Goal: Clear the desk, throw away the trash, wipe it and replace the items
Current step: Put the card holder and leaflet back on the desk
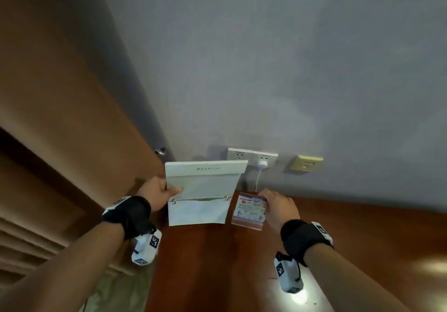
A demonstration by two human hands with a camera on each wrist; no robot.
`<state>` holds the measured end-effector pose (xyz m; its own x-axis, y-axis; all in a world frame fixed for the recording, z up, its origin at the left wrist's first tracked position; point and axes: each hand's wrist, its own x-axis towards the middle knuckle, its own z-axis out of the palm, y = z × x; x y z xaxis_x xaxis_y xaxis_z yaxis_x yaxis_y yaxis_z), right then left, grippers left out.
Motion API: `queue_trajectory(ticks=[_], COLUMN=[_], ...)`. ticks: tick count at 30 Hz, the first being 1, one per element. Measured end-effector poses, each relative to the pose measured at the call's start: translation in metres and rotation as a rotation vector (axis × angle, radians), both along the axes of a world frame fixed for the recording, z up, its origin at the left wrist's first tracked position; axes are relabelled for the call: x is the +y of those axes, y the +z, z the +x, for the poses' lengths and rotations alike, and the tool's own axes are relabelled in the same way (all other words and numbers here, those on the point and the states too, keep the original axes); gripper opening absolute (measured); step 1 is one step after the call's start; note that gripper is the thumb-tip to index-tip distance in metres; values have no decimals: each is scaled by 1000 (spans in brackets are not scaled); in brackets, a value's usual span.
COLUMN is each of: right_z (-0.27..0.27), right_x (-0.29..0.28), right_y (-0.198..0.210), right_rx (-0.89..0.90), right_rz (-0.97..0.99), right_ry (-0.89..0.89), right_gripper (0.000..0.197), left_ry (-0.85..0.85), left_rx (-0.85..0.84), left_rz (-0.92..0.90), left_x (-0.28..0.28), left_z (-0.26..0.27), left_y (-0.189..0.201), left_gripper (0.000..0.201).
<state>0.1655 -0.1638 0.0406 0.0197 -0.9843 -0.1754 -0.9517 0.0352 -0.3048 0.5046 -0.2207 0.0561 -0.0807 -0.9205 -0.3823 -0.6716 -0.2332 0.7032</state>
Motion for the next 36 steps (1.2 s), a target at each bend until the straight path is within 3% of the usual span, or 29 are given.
queue_trajectory(ticks=[6, 13, 20, 25, 30, 36], right_z=[8, 3, -8, -16, -19, -19], right_x=[-40, -68, -85, -94, -92, -92], right_y=[-23, -47, -63, -66, -70, -64], right_rx=[54, 37, -55, -69, -31, -7], right_rz=[25, 53, 67, 44, 24, -6], right_ry=[-25, -31, -49, -65, -28, 26], right_gripper=[27, 30, 28, 25, 31, 23], left_ry=[-7, -34, 57, 226, 219, 201], left_rx=[115, 136, 232, 304, 343, 312], left_rz=[-19, -30, -105, -201, -218, -233], left_x=[-61, -96, -115, -117, -120, -122], left_z=[-1, -6, -13, -20, -23, -32], left_y=[-19, -46, -54, -63, -66, -67], left_gripper=[32, 36, 27, 36, 38, 41])
